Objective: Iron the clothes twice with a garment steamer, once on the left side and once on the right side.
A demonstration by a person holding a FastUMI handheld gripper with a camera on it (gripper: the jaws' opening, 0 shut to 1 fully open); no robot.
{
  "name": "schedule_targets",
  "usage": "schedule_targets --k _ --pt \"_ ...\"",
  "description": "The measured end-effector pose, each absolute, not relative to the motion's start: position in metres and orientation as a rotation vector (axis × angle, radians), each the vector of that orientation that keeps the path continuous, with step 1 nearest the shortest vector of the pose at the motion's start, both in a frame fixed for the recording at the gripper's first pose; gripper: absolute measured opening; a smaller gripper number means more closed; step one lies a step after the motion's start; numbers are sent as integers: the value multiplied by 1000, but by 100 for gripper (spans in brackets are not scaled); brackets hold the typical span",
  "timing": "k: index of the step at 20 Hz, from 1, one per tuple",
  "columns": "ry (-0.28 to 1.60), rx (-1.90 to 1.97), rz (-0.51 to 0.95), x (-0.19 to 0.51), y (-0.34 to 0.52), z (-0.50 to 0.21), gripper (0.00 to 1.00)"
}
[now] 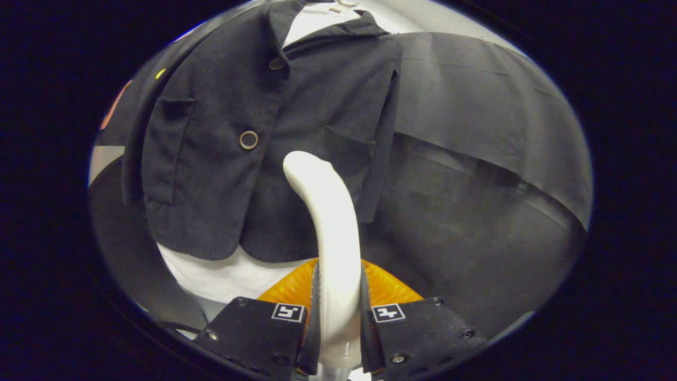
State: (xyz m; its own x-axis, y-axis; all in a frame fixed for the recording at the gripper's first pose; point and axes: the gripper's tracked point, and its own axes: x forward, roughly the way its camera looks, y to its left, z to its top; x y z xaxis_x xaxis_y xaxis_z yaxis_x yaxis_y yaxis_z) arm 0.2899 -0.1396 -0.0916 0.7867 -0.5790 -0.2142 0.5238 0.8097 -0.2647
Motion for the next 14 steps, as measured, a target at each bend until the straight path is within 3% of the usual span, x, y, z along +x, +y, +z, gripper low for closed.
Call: schedule_targets --k 14 --pt "395 -230 -560 295 -151 -141 33"
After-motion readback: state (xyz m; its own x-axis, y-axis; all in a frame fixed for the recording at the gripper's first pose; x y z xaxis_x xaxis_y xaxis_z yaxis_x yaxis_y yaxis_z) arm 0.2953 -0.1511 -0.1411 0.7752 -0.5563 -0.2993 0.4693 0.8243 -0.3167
